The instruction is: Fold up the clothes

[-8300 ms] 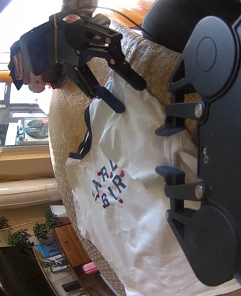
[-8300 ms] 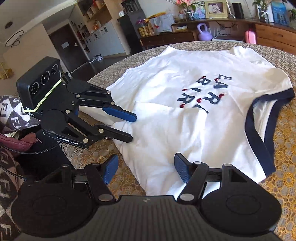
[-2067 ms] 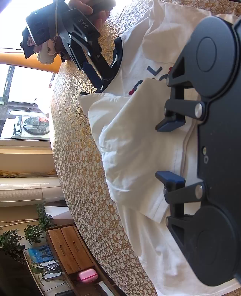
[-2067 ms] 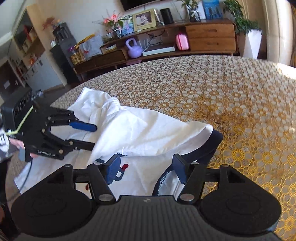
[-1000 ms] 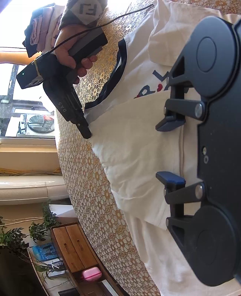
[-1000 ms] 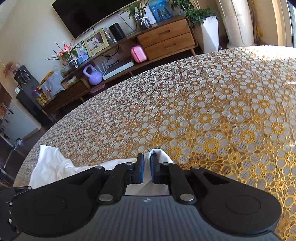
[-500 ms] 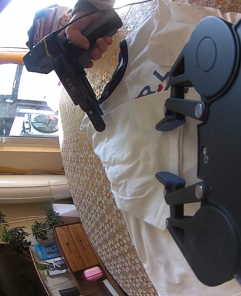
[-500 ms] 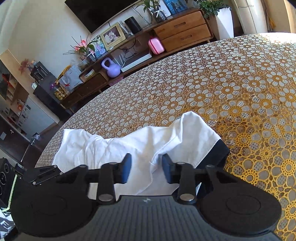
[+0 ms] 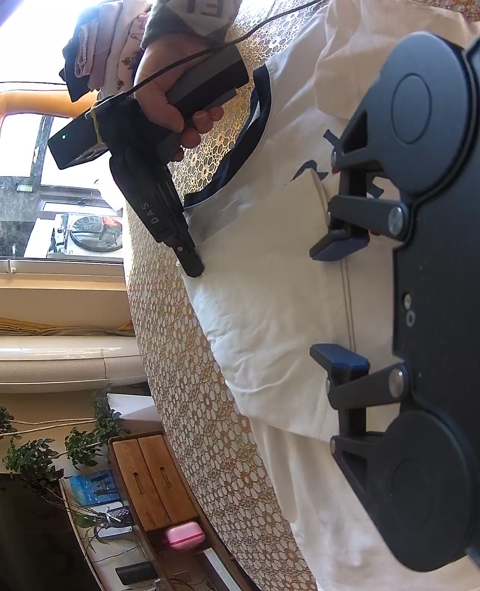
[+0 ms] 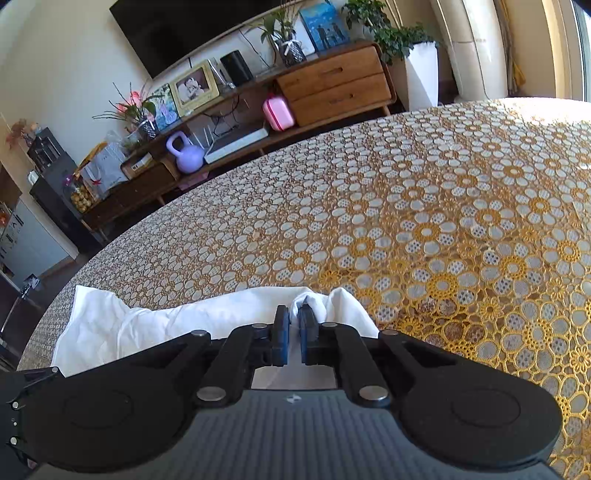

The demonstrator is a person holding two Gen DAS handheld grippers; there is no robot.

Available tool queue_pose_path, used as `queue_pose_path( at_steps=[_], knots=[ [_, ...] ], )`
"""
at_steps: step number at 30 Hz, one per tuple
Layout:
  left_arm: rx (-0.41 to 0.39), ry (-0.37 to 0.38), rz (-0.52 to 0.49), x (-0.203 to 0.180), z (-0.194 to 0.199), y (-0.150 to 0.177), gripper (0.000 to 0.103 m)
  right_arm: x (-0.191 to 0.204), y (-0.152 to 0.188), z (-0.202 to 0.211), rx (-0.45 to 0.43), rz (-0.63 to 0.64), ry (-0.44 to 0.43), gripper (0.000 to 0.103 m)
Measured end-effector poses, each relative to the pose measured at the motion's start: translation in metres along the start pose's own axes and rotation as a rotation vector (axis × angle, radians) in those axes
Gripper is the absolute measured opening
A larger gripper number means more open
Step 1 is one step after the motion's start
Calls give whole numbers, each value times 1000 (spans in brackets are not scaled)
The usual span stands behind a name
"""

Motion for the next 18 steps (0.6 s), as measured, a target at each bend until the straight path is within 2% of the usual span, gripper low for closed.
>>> queue_pose_path(
  at_steps=[4,6,8,9,10,11,14,16,18],
  knots=[
    [15,-10,-5,1,4,-2,103,3,-1,6,15,6,-17,6],
    [15,-15,1,3,13,-1,103,4,2,19,11,17,-21,12],
    [10,-15,16,8,26,3,103,7,8,33,15,46,-25,33],
    [13,-11,28,9,33,5,103,9,12,41,23,63,-31,40],
    [17,-9,35,10,40,9,103,13,17,50,28,84,-36,52],
    [21,-10,38,9,48,15,103,17,22,58,35,112,-38,57],
    [6,-49,31,1,75,32,103,33,44,80,69,231,-32,58],
    [-3,-51,38,-5,95,43,103,45,63,94,64,321,-21,58],
    [-8,-47,34,-16,115,55,103,59,83,111,58,397,-48,58]
  ],
)
Point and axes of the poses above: each gripper's, at about its wrist camera, not at the fingertips, and z roughly against the way its jaws point, x to its left, y to its underside, the point moved 3 cm from there along -z, roughly the way its jaws point, and after that the axes turned 4 degrees about x, right-handed, at the moved point
